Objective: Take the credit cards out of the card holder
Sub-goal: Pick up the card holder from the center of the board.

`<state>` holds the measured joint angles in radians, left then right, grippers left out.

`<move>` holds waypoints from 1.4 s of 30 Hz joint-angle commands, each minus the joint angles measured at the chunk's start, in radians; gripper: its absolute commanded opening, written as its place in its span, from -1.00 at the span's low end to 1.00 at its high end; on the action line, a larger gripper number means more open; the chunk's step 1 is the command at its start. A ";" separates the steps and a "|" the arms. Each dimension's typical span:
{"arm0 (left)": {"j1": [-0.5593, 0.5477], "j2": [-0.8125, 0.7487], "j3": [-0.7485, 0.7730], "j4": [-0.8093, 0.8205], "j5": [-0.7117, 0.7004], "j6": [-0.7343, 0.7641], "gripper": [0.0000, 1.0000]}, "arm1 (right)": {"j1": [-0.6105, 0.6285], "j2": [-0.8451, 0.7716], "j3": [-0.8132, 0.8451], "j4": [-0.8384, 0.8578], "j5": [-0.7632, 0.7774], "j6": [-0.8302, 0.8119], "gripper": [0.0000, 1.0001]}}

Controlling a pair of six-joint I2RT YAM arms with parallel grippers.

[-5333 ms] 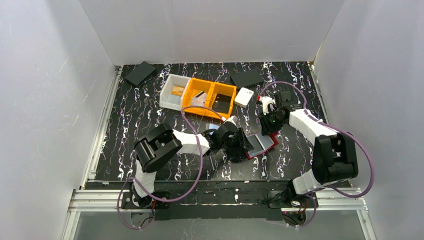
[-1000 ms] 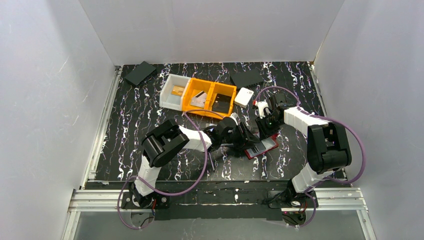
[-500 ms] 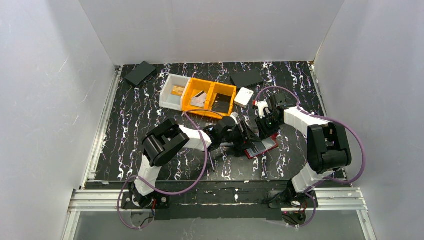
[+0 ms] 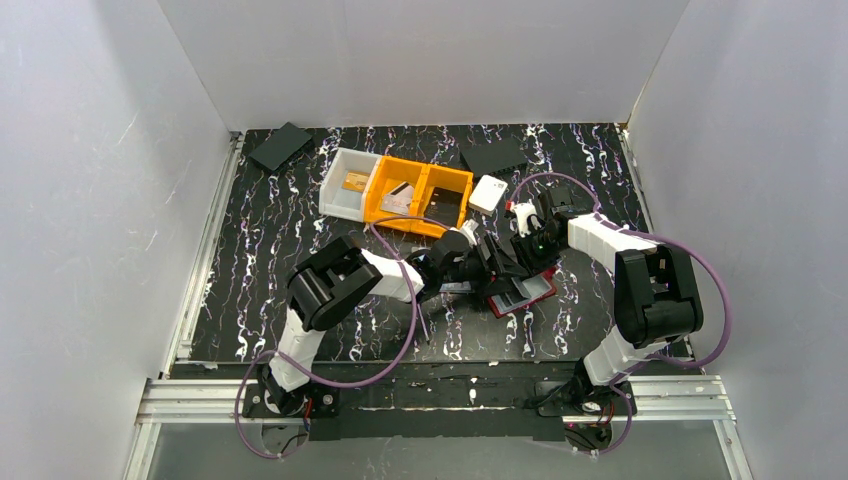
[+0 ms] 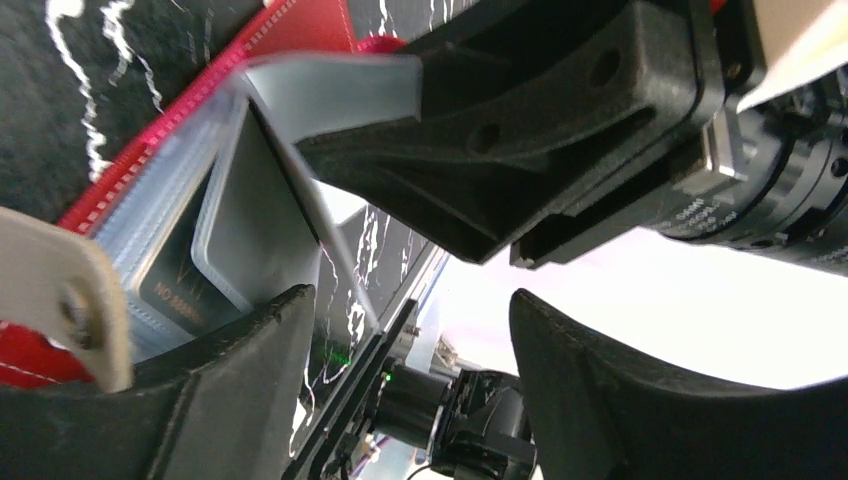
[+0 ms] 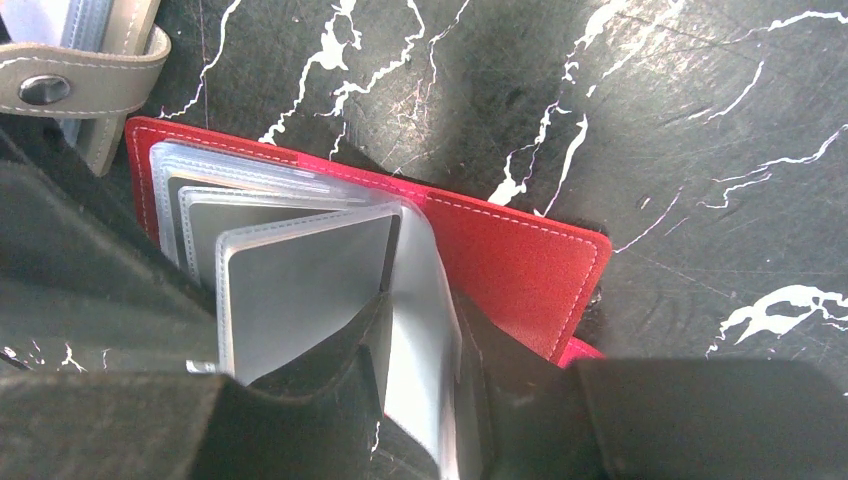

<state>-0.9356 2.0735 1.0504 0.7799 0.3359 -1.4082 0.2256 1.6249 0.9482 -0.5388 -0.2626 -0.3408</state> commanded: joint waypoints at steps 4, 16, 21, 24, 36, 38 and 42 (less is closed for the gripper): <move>0.023 0.017 0.021 -0.007 -0.040 0.019 0.48 | 0.008 0.030 0.013 -0.016 0.008 -0.015 -0.27; 0.033 0.068 0.067 -0.026 -0.031 -0.033 0.26 | 0.008 0.027 0.012 -0.015 0.006 -0.017 -0.27; 0.034 0.062 0.067 -0.123 -0.058 -0.040 -0.04 | 0.008 0.024 0.012 -0.017 0.003 -0.018 -0.27; 0.036 0.065 0.074 -0.149 -0.063 -0.040 -0.25 | 0.007 0.018 0.011 -0.018 0.000 -0.018 -0.26; 0.038 0.025 0.063 -0.172 -0.029 0.124 -1.00 | -0.118 -0.146 -0.007 -0.040 -0.087 -0.040 -0.09; 0.038 -0.019 0.043 -0.172 -0.035 0.195 -1.00 | -0.156 -0.177 -0.009 -0.057 -0.149 -0.069 -0.01; 0.039 -0.094 0.015 -0.172 -0.018 0.366 -1.00 | -0.185 -0.216 -0.010 -0.096 -0.261 -0.126 0.15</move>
<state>-0.9039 2.1014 1.0901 0.6304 0.3038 -1.2552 0.0532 1.4574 0.9401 -0.5831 -0.3775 -0.3965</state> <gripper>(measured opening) 0.019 0.536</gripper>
